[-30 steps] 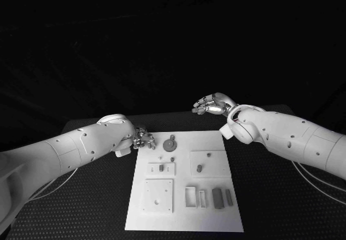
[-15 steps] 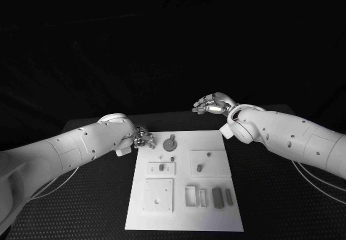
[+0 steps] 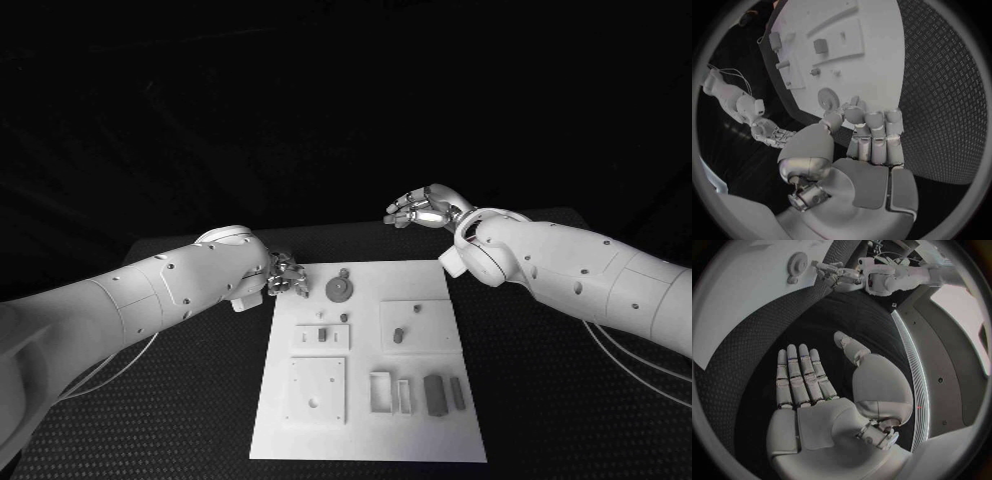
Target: Assemble the parts on the task board
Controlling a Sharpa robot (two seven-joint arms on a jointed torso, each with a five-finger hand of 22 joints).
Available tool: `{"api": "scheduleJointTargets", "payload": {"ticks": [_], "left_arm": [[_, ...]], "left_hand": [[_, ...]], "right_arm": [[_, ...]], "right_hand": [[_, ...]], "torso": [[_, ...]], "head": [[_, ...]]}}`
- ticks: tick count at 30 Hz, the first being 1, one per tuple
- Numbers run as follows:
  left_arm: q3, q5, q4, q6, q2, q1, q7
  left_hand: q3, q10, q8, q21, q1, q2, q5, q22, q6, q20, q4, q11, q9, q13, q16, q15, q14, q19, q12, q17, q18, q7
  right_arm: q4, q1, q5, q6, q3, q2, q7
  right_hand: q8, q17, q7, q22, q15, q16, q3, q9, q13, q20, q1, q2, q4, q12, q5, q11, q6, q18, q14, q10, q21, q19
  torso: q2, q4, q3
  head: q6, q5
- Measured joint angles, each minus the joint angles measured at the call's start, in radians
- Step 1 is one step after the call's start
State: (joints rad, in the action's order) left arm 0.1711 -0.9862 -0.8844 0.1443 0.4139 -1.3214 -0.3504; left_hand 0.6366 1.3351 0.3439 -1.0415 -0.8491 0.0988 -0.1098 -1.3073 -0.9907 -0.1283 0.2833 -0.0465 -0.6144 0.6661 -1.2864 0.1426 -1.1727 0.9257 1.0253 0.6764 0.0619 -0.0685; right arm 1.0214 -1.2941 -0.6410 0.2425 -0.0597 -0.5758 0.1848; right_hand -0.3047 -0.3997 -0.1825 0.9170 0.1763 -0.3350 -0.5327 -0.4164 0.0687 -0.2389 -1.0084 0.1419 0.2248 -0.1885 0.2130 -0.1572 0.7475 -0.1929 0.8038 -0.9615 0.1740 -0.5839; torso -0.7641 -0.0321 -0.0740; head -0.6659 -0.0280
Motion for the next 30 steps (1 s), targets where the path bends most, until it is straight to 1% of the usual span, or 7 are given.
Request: {"api": "scheduleJointTargets", "payload": {"ticks": [4, 9, 19, 21, 23, 25, 30], "left_arm": [[0.000, 0.006, 0.001, -0.002, 0.001, 0.000, 0.000], [0.001, 0.013, 0.001, -0.010, 0.003, 0.001, 0.000], [0.002, 0.039, 0.002, -0.044, 0.006, 0.003, -0.003], [0.002, 0.050, 0.002, -0.051, 0.006, 0.004, -0.003], [0.002, 0.061, 0.002, -0.057, 0.007, 0.004, -0.003], [0.002, 0.078, 0.002, -0.064, 0.008, 0.004, -0.004], [0.002, 0.135, -0.001, -0.075, 0.017, 0.004, -0.006]], "left_hand": [[0.000, 0.003, 0.000, 0.000, -0.008, 0.003, -0.026, 0.000, -0.003, 0.000, 0.000, -0.003, 0.000, -0.003, 0.000, 0.004, -0.007, 0.000, 0.000, -0.001, 0.000, 0.003], [-0.004, 0.009, -0.002, -0.004, -0.015, 0.001, -0.085, -0.001, -0.008, -0.002, 0.004, -0.009, 0.000, -0.005, -0.004, 0.009, -0.013, 0.006, 0.000, -0.005, 0.000, -0.002], [-0.009, 0.029, 0.000, -0.012, -0.025, -0.007, -0.174, -0.001, -0.014, -0.007, 0.005, -0.022, 0.000, -0.010, -0.011, 0.009, -0.020, 0.022, 0.000, -0.009, 0.000, -0.008], [-0.010, 0.034, 0.000, -0.012, -0.025, -0.007, -0.192, -0.001, -0.014, -0.009, 0.006, -0.027, 0.000, -0.010, -0.011, 0.009, -0.020, 0.027, 0.000, -0.011, 0.000, -0.008], [-0.010, 0.034, 0.000, -0.012, -0.028, -0.009, -0.203, -0.001, -0.014, -0.009, 0.006, -0.027, 0.000, -0.012, -0.011, 0.009, -0.020, 0.030, 0.000, -0.011, 0.000, -0.008], [-0.012, 0.043, 0.000, -0.016, -0.031, -0.013, -0.228, -0.001, -0.015, -0.009, 0.005, -0.029, 0.000, -0.013, -0.012, 0.009, -0.023, 0.030, 0.000, -0.012, 0.000, -0.008], [-0.014, 0.046, 0.000, -0.019, -0.032, -0.014, -0.265, -0.001, -0.018, -0.011, 0.005, -0.032, 0.000, -0.014, -0.015, 0.011, -0.028, 0.036, -0.005, -0.012, 0.000, -0.011]], "right_arm": [[0.000, 0.000, 0.000, 0.000, 0.000, 0.000, 0.000], [0.000, 0.000, 0.000, 0.000, 0.000, 0.000, 0.000], [0.000, 0.000, 0.000, 0.000, 0.000, 0.000, 0.000], [0.000, 0.000, 0.000, 0.000, 0.000, 0.000, 0.000], [0.000, 0.000, 0.000, 0.000, 0.000, 0.000, 0.000], [0.000, 0.000, 0.000, 0.000, 0.000, 0.000, 0.000], [0.001, 0.000, 0.000, 0.000, 0.000, -0.001, 0.000]], "right_hand": [[0.000, 0.000, 0.000, 0.000, 0.000, 0.000, 0.000, 0.000, 0.000, 0.000, 0.000, 0.000, 0.000, 0.000, 0.000, 0.000, 0.000, 0.000, 0.000, 0.000, 0.000, 0.000], [0.000, 0.001, 0.000, 0.001, 0.000, 0.000, 0.000, 0.000, 0.000, 0.000, 0.000, 0.000, 0.000, 0.000, 0.000, 0.000, 0.000, 0.000, 0.000, 0.000, 0.000, 0.000], [0.000, 0.001, 0.000, 0.001, 0.000, 0.000, 0.000, 0.000, 0.000, 0.000, 0.000, 0.000, 0.000, 0.000, 0.000, 0.000, 0.000, 0.000, 0.000, 0.000, 0.000, 0.000], [0.000, 0.001, 0.000, 0.001, 0.000, 0.000, 0.000, 0.000, 0.000, 0.000, 0.000, 0.000, 0.000, 0.000, 0.000, 0.000, 0.000, 0.000, 0.000, 0.000, 0.000, 0.000], [0.000, 0.002, 0.000, 0.001, 0.000, 0.000, 0.000, 0.000, 0.000, 0.000, 0.000, 0.000, 0.000, 0.000, 0.000, 0.000, 0.000, 0.000, 0.000, 0.000, 0.000, 0.000], [0.000, 0.002, 0.000, 0.001, 0.000, 0.000, 0.000, 0.001, 0.000, 0.000, 0.000, 0.000, 0.000, 0.000, 0.000, 0.000, 0.000, 0.000, 0.000, 0.000, 0.000, 0.000], [0.000, 0.002, 0.000, 0.002, 0.000, 0.000, 0.000, 0.001, 0.000, 0.000, 0.000, 0.000, 0.000, 0.000, 0.000, 0.000, 0.000, 0.000, 0.000, 0.000, 0.000, 0.000]], "torso": [[0.000, -0.0007, 0.0002], [0.000, -0.0012, 0.0004], [0.000, -0.0012, 0.0005], [0.000, -0.0014, 0.0005], [0.000, -0.0014, 0.0005], [0.000, -0.0013, 0.0004], [0.000, -0.0008, 0.0000]], "head": [[0.000, 0.000], [-0.001, 0.000], [-0.001, 0.002], [-0.001, 0.002], [-0.002, 0.002], [-0.002, 0.003], [-0.003, 0.003]]}}
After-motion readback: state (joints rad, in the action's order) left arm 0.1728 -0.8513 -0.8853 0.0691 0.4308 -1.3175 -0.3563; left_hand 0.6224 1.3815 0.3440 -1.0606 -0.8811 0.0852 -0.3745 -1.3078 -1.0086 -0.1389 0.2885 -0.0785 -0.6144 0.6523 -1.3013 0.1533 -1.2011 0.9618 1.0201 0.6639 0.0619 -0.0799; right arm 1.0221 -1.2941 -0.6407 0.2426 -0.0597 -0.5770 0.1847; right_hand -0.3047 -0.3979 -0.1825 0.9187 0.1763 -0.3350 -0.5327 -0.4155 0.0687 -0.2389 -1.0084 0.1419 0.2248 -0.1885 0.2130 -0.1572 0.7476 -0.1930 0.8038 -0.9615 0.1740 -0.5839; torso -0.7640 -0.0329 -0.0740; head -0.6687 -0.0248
